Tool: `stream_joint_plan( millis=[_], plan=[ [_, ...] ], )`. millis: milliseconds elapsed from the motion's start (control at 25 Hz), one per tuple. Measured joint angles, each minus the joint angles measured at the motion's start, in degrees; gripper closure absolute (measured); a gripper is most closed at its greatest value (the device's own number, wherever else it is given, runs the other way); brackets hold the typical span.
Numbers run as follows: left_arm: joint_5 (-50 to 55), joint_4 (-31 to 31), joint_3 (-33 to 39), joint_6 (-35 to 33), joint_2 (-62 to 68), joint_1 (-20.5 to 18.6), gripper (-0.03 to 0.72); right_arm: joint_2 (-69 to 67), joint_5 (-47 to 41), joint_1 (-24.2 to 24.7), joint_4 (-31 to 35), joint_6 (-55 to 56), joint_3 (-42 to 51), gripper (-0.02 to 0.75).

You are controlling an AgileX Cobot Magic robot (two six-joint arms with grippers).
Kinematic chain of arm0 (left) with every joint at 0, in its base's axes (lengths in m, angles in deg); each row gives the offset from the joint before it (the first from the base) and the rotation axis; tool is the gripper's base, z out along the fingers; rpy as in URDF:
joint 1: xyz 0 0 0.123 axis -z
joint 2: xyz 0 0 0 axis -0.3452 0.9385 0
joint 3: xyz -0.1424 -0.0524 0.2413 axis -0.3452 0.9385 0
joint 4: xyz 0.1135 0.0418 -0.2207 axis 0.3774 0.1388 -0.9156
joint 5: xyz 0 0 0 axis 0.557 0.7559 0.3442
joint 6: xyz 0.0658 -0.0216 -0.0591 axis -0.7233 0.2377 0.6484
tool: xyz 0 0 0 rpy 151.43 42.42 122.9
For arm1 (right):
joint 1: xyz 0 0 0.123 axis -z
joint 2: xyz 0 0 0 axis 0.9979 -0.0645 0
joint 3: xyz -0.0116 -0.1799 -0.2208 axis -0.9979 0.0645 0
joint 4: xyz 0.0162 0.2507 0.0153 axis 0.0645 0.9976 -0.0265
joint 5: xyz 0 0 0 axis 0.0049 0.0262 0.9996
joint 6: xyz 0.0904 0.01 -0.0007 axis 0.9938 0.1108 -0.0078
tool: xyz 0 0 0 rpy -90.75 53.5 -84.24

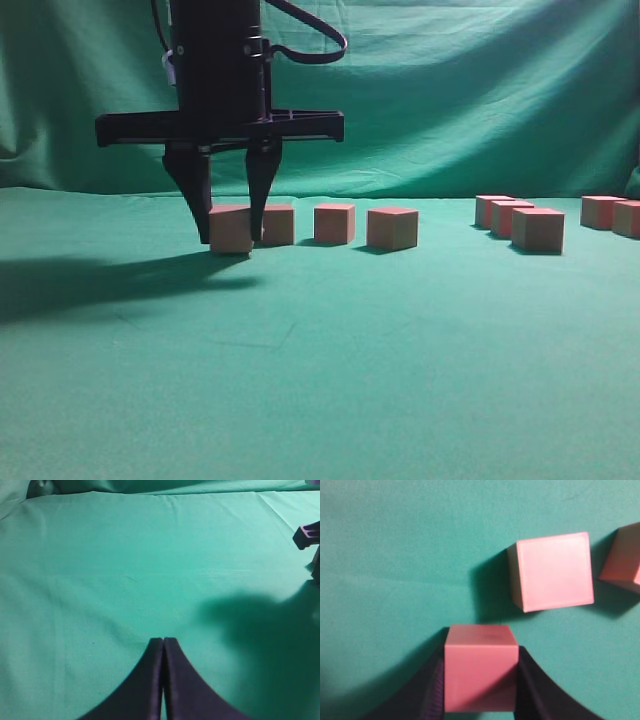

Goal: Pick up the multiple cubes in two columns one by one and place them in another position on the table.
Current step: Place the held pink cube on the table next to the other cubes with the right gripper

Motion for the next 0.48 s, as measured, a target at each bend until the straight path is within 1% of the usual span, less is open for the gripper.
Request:
stream_joint_plan(
  millis=[440, 480],
  plan=[
    [0.00, 0.00, 0.00, 0.00, 0.00, 0.00, 0.688, 0.00, 0.00, -0.48, 0.32, -0.22, 0.00, 0.473],
    [0.00, 0.00, 0.00, 0.00, 0.00, 0.00, 0.688, 0.00, 0.00, -0.48, 0.32, -0.22, 0.00, 0.421]
  ],
)
